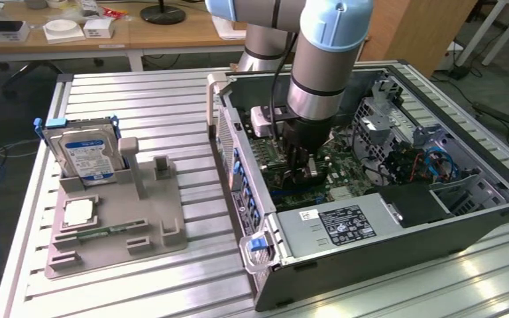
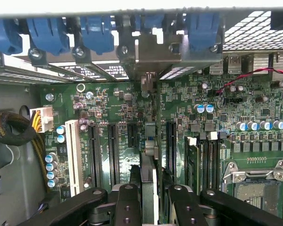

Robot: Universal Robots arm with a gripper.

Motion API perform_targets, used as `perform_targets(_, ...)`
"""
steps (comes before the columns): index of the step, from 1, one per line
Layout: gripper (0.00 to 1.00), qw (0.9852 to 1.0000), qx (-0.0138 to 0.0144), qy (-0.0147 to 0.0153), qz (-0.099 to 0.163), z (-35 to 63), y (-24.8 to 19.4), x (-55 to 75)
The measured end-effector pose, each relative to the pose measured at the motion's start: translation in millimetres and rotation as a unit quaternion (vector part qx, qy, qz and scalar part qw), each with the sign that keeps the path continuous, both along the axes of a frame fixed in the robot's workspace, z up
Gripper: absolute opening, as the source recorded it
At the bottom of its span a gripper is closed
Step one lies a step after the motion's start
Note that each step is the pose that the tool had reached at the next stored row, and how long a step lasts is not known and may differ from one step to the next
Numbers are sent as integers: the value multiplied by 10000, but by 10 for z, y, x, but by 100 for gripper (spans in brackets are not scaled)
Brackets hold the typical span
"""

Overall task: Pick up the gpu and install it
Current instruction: 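Insert the gpu into the slot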

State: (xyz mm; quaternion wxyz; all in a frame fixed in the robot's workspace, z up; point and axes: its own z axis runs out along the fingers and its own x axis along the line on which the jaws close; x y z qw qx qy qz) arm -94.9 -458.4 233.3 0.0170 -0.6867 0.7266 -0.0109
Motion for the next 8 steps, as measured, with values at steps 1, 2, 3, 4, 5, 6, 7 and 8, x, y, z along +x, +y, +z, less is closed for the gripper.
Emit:
perform_targets(1,27,10000,0,0,0,0,0,0)
perform_targets(2,27,10000,0,0,0,0,0,0)
perform_targets(3,27,10000,0,0,0,0,0,0)
perform_targets(4,27,10000,0,0,0,0,0,0)
perform_targets(5,27,10000,0,0,0,0,0,0)
perform_targets(6,27,10000,0,0,0,0,0,0)
perform_targets(7,27,10000,0,0,0,0,0,0)
perform_targets(8,27,10000,2,-1,0,6,0,0)
